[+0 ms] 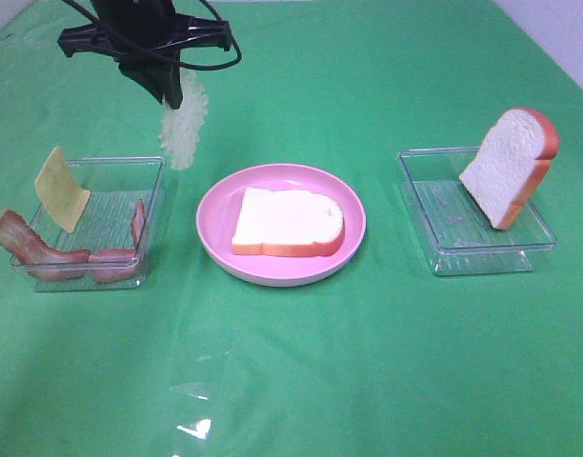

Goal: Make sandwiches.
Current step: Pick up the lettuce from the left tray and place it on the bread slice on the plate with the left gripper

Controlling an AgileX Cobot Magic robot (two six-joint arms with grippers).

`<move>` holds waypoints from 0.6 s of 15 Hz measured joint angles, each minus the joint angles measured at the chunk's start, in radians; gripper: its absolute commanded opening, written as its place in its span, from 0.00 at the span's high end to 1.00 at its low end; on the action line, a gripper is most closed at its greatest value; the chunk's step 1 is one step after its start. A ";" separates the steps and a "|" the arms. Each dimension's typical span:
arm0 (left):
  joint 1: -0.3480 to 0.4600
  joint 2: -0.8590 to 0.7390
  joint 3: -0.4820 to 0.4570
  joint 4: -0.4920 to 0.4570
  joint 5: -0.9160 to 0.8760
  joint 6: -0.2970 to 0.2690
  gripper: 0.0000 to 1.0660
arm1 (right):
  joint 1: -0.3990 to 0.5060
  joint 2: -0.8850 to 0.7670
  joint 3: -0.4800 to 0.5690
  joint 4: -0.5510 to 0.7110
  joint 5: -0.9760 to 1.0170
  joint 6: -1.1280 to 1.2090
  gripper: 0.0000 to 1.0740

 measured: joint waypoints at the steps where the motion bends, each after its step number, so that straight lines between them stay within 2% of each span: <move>1: -0.006 -0.005 -0.002 -0.046 0.000 0.016 1.00 | 0.000 0.000 0.000 0.000 0.000 0.000 0.09; 6: -0.061 -0.003 -0.003 -0.246 0.000 0.110 1.00 | 0.000 0.000 0.000 0.002 0.000 0.002 0.09; 9: -0.071 0.028 -0.003 -0.406 -0.036 0.165 1.00 | 0.000 0.000 0.000 0.003 0.000 0.005 0.09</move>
